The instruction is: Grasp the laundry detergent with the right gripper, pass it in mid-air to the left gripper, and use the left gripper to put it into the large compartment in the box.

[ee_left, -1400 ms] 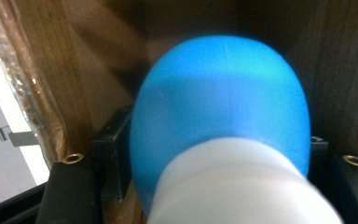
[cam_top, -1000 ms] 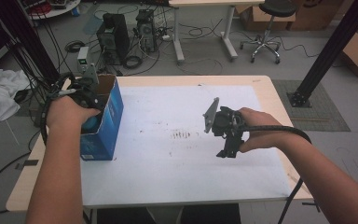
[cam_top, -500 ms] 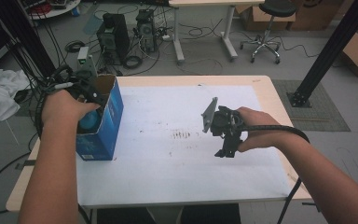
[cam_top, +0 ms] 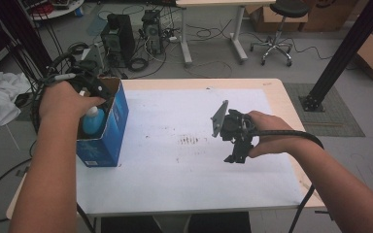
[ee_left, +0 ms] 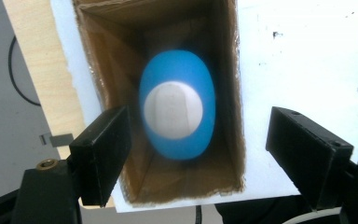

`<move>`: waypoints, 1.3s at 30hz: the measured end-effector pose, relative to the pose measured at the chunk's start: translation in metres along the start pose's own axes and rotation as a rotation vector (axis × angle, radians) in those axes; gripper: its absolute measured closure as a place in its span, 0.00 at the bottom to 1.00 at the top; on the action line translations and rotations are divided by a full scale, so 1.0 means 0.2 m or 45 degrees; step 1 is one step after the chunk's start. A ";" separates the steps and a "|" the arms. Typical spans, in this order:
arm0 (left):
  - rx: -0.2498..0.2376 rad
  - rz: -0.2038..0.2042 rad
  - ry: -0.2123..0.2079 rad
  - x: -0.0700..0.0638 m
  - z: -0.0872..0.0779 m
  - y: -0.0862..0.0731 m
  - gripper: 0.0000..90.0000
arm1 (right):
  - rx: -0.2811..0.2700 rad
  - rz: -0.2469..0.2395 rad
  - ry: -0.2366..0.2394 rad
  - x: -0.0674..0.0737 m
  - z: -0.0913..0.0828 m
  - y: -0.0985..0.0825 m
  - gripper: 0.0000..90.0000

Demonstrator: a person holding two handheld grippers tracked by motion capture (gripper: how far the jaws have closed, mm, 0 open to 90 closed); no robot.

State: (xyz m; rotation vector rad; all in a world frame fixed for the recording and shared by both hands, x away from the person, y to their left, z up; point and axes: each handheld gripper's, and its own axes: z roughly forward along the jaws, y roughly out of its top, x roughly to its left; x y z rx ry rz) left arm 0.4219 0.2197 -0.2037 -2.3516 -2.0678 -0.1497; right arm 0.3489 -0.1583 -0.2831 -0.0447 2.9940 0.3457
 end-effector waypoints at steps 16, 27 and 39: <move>-0.023 0.147 0.014 -0.10 -0.16 -0.08 0.14 | -0.005 0.002 -0.005 0.00 -0.01 0.01 0.01; -0.012 0.375 0.052 -0.25 -0.26 -0.14 0.06 | 0.006 -0.001 -0.004 0.01 -0.01 0.03 0.01; -0.035 0.568 0.051 -0.37 -0.29 -0.17 0.01 | 0.010 0.007 -0.007 0.02 -0.02 0.03 0.01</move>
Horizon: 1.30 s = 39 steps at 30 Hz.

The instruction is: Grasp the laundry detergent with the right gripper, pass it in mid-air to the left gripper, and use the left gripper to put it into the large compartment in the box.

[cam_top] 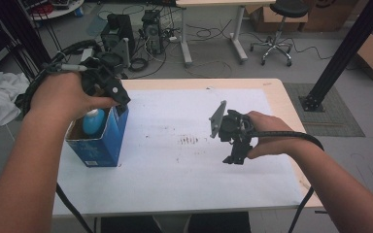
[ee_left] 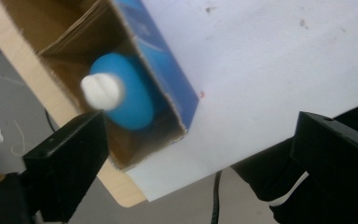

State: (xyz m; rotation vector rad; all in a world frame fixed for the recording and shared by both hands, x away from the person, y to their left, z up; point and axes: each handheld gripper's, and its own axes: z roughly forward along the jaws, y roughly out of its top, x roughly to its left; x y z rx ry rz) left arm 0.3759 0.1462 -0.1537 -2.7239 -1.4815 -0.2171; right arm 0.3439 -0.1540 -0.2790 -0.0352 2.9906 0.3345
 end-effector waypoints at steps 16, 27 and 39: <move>-0.019 0.876 -0.059 -0.36 0.08 0.02 0.00 | 0.019 0.030 0.001 -0.01 -0.01 -0.05 0.01; 0.031 1.142 -0.109 -0.49 0.19 0.04 0.00 | 0.042 0.050 0.020 -0.02 0.00 -0.05 0.01; 0.024 1.181 -0.160 -0.51 0.26 0.03 0.00 | 0.058 0.046 0.003 -0.02 -0.01 -0.04 0.01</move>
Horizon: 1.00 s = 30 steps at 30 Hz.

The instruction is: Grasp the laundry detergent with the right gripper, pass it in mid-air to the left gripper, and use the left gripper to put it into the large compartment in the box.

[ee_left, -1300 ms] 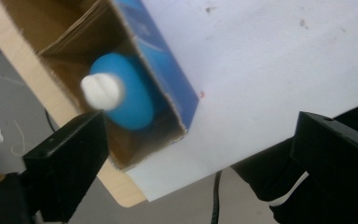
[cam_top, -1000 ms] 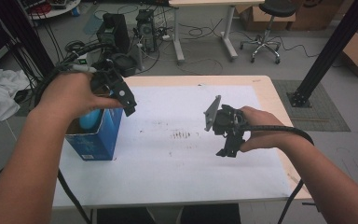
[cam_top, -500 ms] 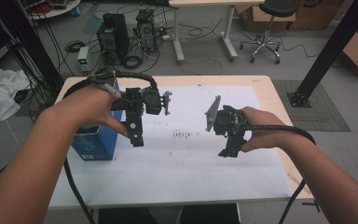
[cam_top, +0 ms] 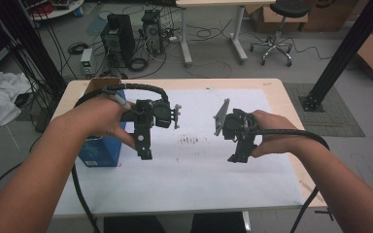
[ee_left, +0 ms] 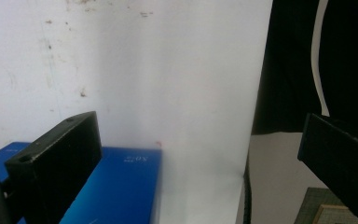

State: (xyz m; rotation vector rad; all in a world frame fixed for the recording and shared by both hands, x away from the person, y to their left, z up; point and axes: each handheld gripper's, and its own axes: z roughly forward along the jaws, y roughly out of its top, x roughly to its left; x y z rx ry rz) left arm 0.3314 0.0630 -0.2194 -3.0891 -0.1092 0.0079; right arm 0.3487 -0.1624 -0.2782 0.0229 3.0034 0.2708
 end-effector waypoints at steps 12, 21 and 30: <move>-0.009 0.003 -0.006 0.00 0.02 0.03 0.00 | -0.006 -0.010 0.007 0.00 0.00 0.00 0.01; -0.012 0.012 -0.010 0.01 0.02 0.03 0.00 | -0.002 0.004 0.003 -0.01 -0.01 -0.02 0.01; -0.011 0.016 -0.017 0.01 0.03 0.04 0.00 | -0.001 0.009 0.006 -0.01 0.00 -0.02 0.01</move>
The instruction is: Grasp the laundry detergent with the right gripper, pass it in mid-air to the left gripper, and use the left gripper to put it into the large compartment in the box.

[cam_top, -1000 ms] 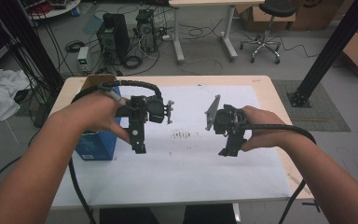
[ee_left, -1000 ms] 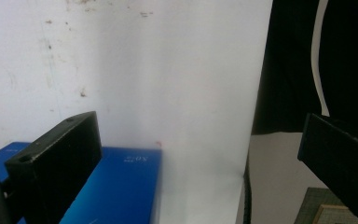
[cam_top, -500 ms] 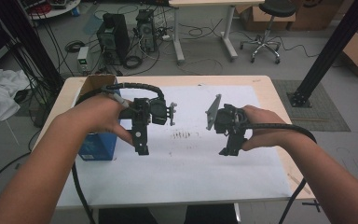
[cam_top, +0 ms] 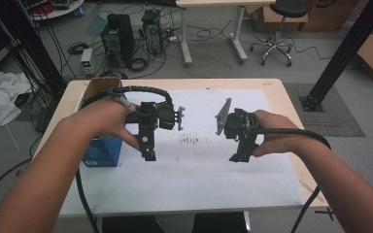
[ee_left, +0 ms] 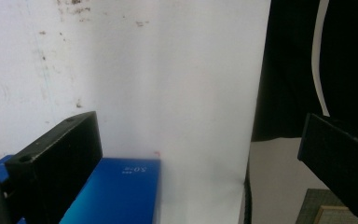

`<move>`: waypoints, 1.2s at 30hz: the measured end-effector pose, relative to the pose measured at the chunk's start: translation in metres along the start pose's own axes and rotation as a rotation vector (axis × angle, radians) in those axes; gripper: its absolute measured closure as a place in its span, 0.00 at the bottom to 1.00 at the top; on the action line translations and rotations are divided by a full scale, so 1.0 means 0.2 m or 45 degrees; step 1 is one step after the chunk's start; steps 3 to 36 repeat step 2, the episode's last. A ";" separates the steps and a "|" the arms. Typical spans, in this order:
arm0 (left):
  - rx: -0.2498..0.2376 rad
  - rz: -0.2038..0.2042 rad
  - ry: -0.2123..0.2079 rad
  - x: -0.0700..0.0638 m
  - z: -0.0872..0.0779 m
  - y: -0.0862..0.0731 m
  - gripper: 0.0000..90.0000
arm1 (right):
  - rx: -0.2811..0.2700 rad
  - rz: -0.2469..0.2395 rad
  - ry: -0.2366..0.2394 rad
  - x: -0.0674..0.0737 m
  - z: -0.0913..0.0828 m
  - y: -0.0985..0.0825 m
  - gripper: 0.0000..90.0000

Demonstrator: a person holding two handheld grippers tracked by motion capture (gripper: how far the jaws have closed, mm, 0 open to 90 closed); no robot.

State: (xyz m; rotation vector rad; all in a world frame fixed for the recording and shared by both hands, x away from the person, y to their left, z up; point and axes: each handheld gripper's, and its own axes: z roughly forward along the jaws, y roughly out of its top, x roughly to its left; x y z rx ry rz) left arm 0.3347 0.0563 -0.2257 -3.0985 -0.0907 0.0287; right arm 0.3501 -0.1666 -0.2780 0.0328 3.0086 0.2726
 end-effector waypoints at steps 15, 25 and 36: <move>-0.001 -0.005 0.001 0.00 0.00 0.00 0.00 | 0.005 -0.003 -0.003 0.00 0.00 0.00 0.01; -0.001 -0.005 0.001 0.00 0.00 0.00 0.00 | 0.005 -0.003 -0.003 0.00 0.00 0.00 0.01; -0.001 -0.005 0.001 0.00 0.00 0.00 0.00 | 0.005 -0.003 -0.003 0.00 0.00 0.00 0.01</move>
